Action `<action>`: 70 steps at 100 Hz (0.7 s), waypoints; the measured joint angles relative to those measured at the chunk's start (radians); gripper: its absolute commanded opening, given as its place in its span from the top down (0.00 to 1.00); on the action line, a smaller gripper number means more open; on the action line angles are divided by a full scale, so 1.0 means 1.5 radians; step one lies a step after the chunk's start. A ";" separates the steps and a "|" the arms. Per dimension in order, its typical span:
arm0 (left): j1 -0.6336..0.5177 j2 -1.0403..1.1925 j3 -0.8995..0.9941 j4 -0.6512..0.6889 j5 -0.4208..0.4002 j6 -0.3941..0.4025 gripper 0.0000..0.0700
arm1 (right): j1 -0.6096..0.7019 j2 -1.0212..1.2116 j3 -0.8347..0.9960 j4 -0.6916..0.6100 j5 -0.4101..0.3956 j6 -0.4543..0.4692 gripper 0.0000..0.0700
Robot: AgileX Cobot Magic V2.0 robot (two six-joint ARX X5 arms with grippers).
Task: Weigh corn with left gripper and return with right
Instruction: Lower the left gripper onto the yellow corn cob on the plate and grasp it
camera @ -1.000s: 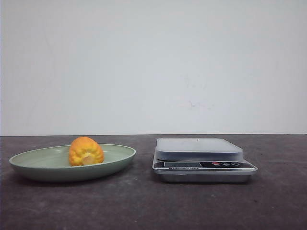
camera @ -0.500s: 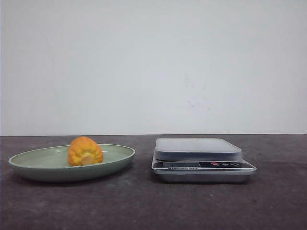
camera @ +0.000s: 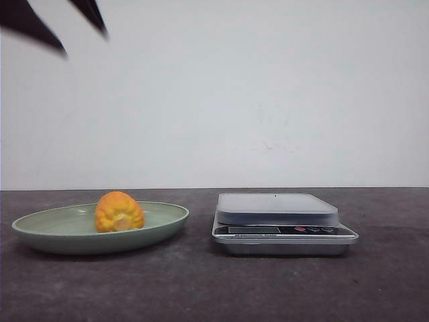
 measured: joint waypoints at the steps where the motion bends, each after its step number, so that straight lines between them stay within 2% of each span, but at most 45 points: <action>1: -0.003 0.008 0.000 -0.001 -0.001 -0.001 0.38 | 0.000 0.000 0.000 -0.001 0.000 -0.001 0.06; 18: -0.031 0.131 0.000 -0.007 -0.045 -0.017 0.38 | 0.000 0.000 0.000 -0.003 0.000 -0.010 0.06; 35: -0.037 0.206 0.000 -0.030 -0.048 -0.033 0.38 | 0.000 0.000 0.000 -0.008 0.000 -0.014 0.06; 70: -0.063 0.255 0.000 -0.063 -0.048 -0.066 0.38 | 0.000 0.000 0.000 -0.007 0.000 -0.017 0.06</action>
